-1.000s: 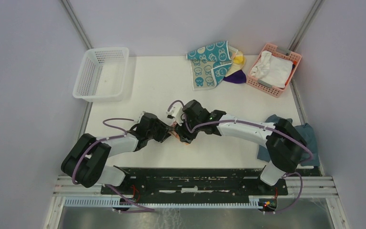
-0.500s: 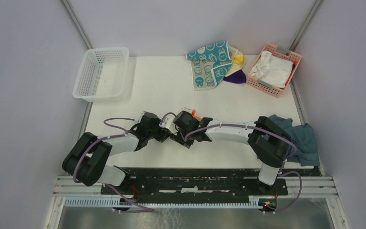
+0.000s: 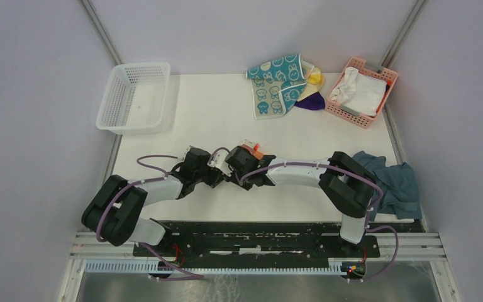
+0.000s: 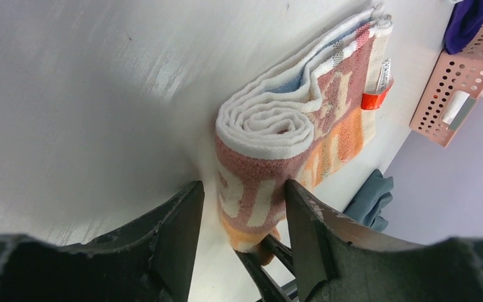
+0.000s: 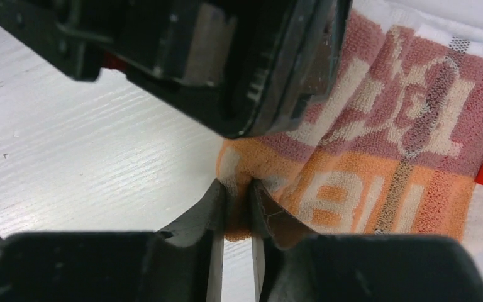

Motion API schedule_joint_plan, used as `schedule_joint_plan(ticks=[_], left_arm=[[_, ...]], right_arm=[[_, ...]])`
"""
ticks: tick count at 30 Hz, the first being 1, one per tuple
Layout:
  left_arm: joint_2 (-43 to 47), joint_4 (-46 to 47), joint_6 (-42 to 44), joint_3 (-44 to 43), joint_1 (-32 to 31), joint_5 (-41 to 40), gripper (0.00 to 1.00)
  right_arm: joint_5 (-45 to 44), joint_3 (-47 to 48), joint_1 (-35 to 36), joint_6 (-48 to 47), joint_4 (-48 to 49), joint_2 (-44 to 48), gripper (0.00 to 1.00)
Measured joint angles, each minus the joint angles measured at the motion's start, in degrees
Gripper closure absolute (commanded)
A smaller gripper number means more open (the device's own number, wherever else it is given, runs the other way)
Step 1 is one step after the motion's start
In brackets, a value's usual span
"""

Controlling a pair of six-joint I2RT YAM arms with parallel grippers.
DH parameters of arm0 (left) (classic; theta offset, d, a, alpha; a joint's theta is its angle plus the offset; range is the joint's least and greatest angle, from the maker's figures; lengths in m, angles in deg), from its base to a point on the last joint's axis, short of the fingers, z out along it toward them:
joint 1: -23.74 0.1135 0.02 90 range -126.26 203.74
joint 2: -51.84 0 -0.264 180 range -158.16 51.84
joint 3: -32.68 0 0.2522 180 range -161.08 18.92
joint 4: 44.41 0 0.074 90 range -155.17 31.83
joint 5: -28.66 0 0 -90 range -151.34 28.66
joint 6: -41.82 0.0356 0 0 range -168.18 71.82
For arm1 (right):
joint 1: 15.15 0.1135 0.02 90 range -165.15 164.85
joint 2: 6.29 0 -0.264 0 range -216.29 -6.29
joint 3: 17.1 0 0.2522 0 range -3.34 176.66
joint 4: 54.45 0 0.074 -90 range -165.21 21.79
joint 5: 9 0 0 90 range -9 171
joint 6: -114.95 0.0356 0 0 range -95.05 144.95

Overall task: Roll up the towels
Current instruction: Roll the towel at the center of the board.

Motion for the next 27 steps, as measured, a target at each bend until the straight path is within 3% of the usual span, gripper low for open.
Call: schedule_joint_plan(ticks=[6, 18, 27], left_arm=[[3.4, -2.0, 0.0, 1.5, 1.1, 0.0, 0.36], [15.1, -10.0, 0.1, 3.8, 2.2, -1.1, 0.34], [8.8, -8.1, 0.2, 2.1, 2.2, 1.9, 0.34]], right_arm=[[9.6, -1.2, -4.2, 1.0, 2.2, 0.8, 0.94], [49.4, -6.3, -20.4, 13.6, 12.2, -3.4, 0.97], [63.2, -5.5, -27.1, 22.8, 13.9, -10.3, 0.96]])
